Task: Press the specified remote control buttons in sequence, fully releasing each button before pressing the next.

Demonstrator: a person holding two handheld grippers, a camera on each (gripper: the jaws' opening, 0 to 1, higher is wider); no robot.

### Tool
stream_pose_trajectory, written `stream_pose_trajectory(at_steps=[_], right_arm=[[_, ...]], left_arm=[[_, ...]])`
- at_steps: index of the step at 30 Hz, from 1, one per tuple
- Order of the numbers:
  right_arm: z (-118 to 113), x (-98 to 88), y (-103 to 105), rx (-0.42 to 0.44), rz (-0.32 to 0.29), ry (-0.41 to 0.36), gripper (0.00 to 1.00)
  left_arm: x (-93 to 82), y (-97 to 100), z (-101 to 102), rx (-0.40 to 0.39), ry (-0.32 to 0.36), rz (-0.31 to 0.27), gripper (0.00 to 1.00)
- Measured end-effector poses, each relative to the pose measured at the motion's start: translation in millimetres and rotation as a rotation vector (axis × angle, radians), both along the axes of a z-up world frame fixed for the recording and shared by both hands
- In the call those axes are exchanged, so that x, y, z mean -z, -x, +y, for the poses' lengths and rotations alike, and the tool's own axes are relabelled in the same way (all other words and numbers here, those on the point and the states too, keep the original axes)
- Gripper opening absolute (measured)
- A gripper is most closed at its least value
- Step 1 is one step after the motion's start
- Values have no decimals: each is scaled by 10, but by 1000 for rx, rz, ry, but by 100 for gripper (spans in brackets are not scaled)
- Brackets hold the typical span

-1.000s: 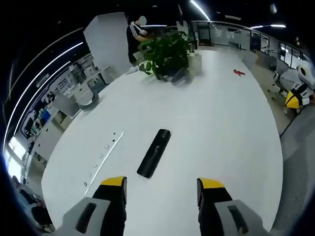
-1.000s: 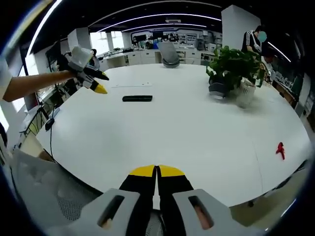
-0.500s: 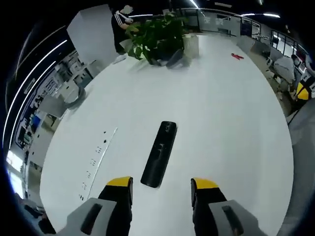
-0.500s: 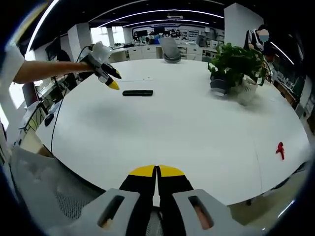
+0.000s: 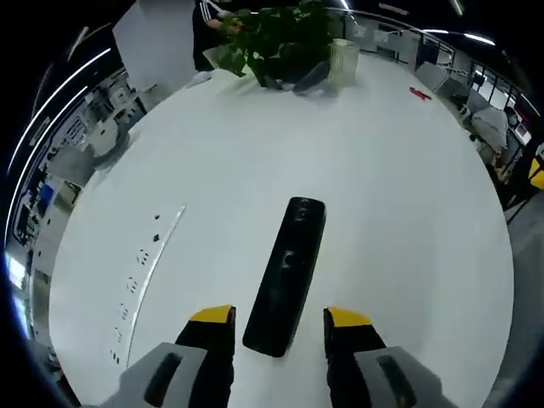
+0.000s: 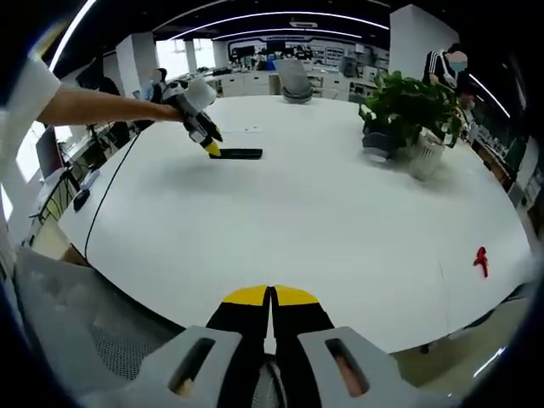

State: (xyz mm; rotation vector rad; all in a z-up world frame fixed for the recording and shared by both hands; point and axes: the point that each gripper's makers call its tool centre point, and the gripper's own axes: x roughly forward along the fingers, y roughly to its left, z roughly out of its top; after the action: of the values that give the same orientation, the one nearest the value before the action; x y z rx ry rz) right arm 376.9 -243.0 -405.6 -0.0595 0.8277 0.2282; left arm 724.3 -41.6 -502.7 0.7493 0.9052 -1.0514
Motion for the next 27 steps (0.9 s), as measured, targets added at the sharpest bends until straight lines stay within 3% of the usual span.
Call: stream_pose_trajectory(at_steps=[15, 17, 27], right_arm=[[-27, 19, 5, 9, 10, 10, 0], [-29, 18, 5, 9, 10, 12, 0], [-10, 21, 10, -6, 11, 22, 0]], left_arm=[[145, 0, 48, 20, -50, 67, 33], [152, 7, 29, -10, -36, 90, 31], [148, 54, 1, 28, -53, 80, 26]])
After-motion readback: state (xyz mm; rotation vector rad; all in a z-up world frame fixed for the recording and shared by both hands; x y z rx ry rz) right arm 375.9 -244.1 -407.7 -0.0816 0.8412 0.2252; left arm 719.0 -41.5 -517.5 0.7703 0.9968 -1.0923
